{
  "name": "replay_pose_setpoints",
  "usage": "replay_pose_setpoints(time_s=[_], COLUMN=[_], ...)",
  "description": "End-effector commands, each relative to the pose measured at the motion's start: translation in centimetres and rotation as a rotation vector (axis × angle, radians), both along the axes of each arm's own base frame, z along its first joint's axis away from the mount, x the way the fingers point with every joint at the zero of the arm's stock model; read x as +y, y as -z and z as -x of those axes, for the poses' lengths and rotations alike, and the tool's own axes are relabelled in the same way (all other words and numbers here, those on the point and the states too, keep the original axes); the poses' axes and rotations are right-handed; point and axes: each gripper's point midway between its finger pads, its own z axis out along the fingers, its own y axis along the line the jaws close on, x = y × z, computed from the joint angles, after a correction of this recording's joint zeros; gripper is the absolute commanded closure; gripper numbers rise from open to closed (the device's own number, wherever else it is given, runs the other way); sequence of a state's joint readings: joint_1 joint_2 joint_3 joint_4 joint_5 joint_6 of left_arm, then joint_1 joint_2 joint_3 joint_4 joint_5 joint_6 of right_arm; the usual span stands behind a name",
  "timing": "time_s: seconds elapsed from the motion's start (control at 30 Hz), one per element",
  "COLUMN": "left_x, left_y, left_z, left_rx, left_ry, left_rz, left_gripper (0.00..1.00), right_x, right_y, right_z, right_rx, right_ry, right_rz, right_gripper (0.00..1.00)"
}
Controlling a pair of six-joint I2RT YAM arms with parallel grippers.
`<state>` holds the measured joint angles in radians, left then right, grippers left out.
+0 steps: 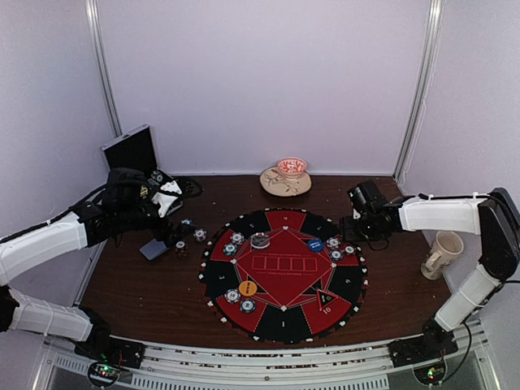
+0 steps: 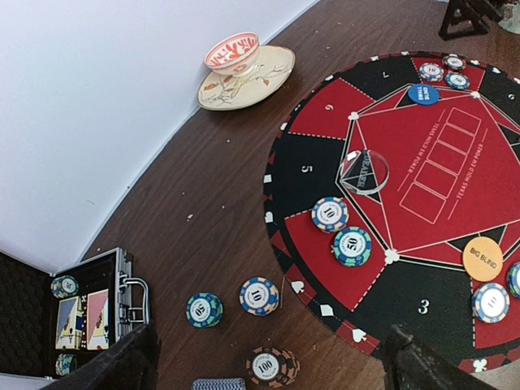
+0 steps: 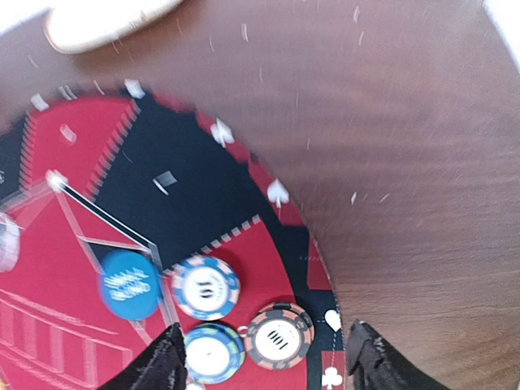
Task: Distribute texas hold em gaming equipment
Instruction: Place the poker chips pile in the small blind area, then pick up the pile of poker chips from the pile of poker chips.
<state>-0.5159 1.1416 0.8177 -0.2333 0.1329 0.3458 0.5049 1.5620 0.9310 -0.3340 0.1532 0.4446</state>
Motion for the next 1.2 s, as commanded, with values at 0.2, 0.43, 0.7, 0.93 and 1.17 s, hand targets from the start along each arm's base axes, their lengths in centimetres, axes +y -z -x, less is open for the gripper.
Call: replay_pose_setpoints(time_s=[0.2,0.43,0.7,0.93,1.17], left_x=[2.2,4.5,4.4,4.3,4.7], left_y=[3.2,7.3,11.3,13.4,14.6], left_z=[-3.2,-5.4,-5.6,-5.0,-4.8], left_rx=[0.097,0.255,0.401,0.473,0.495], left_ry=[-0.087,-0.105,-0.052,-0.026,-0.039], left_rz=[-0.026,-0.02,-0.014,-0.029,-0.058], left_gripper=[0.02,0.02,0.05,0.1,0.11], right_x=[1.2,2.5,4.3,3.6,3.5], right_y=[-7.6,-5.9,-5.2,-5.7,-6.0], right_z=[2.9,4.2,4.9,5.2,5.4], right_rx=[-0.23,-0.294,-0.322,-0.348,-0.36], right_ry=[-0.03,-0.057,-0.106,-0.095,-0.095], right_rz=[-0.048,-0.002,0.025,0.03,0.024], right_gripper=[0.24,0.24,0.24,0.24,0.23])
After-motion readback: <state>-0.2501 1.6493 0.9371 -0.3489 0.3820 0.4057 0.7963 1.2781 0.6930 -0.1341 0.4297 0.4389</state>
